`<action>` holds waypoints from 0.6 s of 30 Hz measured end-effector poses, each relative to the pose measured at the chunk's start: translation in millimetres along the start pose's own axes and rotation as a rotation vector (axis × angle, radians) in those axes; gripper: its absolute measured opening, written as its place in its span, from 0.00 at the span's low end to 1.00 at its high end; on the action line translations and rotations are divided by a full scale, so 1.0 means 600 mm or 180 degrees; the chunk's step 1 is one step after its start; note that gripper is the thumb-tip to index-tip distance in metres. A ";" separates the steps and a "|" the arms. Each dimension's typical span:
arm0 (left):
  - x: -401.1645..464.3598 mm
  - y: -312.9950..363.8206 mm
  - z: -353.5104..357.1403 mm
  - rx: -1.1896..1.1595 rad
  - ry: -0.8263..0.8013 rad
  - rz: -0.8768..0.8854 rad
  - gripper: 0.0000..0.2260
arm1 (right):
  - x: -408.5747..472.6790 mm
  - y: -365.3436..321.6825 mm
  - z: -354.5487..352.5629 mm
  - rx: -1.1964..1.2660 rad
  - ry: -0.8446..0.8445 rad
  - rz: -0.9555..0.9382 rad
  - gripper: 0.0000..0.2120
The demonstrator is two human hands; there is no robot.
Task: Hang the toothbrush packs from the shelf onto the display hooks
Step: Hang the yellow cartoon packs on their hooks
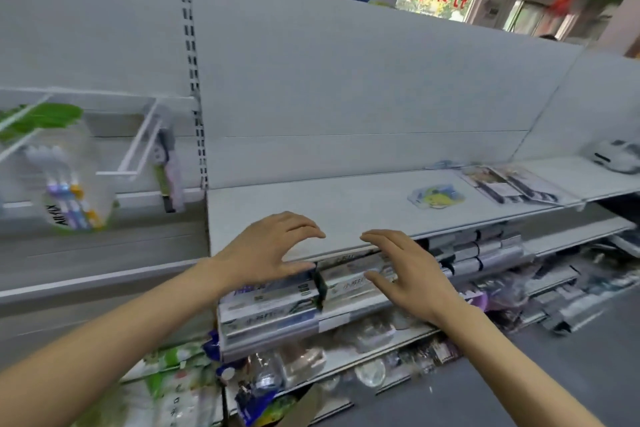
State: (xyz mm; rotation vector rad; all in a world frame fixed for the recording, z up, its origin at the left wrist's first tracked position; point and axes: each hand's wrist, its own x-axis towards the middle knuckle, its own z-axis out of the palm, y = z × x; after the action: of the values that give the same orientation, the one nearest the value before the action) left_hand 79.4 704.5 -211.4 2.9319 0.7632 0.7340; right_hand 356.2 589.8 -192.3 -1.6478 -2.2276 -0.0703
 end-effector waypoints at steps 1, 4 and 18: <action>0.029 -0.003 0.016 0.0001 0.0001 0.0015 0.22 | 0.004 0.031 -0.001 0.0000 0.0015 0.0028 0.25; 0.120 -0.013 0.061 -0.0027 -0.0027 0.0035 0.21 | 0.021 0.122 -0.004 -0.0041 0.0043 0.0115 0.25; 0.504 -0.002 0.252 -0.0150 -0.0324 -0.0119 0.24 | 0.075 0.492 -0.082 -0.0313 0.0048 0.0592 0.25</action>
State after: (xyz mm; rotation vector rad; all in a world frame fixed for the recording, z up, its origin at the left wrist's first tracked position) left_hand 379.4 860.4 -213.6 2.8788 0.7782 0.5867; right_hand 633.3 711.6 -184.1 -1.8926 -2.0792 -0.1450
